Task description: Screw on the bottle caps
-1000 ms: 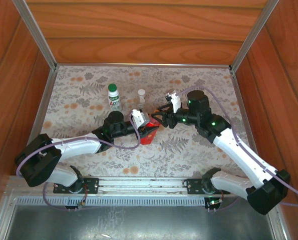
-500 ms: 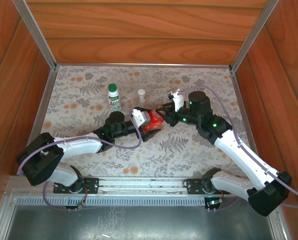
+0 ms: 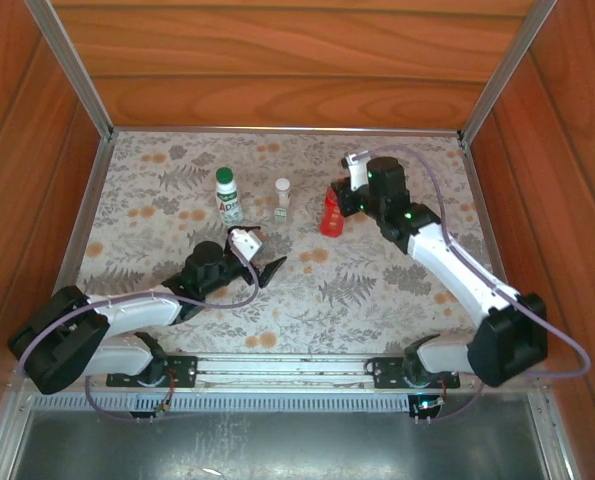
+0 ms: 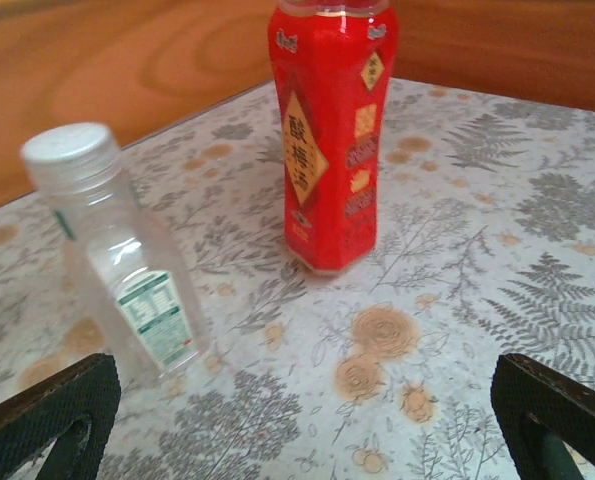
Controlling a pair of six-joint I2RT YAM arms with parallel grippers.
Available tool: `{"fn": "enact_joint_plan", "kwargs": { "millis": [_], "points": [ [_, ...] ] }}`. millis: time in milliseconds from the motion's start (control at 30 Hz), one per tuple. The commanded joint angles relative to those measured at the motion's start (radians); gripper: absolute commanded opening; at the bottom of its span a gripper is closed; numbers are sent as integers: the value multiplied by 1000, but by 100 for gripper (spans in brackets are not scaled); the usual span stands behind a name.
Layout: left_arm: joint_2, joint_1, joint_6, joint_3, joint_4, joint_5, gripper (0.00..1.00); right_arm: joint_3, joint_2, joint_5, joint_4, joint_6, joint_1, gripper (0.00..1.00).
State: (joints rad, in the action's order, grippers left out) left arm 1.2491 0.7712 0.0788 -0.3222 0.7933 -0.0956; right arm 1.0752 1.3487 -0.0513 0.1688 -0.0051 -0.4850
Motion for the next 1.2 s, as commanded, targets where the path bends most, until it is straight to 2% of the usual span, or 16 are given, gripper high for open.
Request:
{"fn": "enact_joint_plan", "kwargs": {
  "millis": [0, 233, 433, 500, 633, 700, 900, 967, 1033, 1167],
  "points": [
    [-34, -8, -36, 24, 51, 84, 100, 74, 75, -12, -88, -48, 19, 29],
    [-56, -9, -44, 44, 60, 95, 100, 154, 215, 8, -101, -59, 54, 31],
    [-59, -9, -51, 48, 63, 93, 100, 159, 257, 25, -96, -80, 59, 35],
    [-61, -9, -49, 49, 62, 94, 100, 166, 252, 44, -76, -85, 60, 42],
    [-63, -11, -41, 49, 61, 85, 100, 180, 214, 58, -52, -88, 59, 64],
    [-59, -21, -44, 47, 59, 83, 100, 189, 187, 59, -37, -89, 59, 71],
    [-85, -102, -53, 53, 57, 69, 100, 140, 57, 13, -34, -75, 65, 89],
    [-133, -144, -32, 65, 46, 95, 100, 71, -8, -60, -86, -87, 71, 94],
    [-214, -211, -25, 63, -33, 151, 100, -22, -79, -135, -160, -93, 97, 100],
    [-319, -358, -18, 69, -145, 171, 100, -189, -179, -198, -244, -34, 196, 100]
  ]
}}
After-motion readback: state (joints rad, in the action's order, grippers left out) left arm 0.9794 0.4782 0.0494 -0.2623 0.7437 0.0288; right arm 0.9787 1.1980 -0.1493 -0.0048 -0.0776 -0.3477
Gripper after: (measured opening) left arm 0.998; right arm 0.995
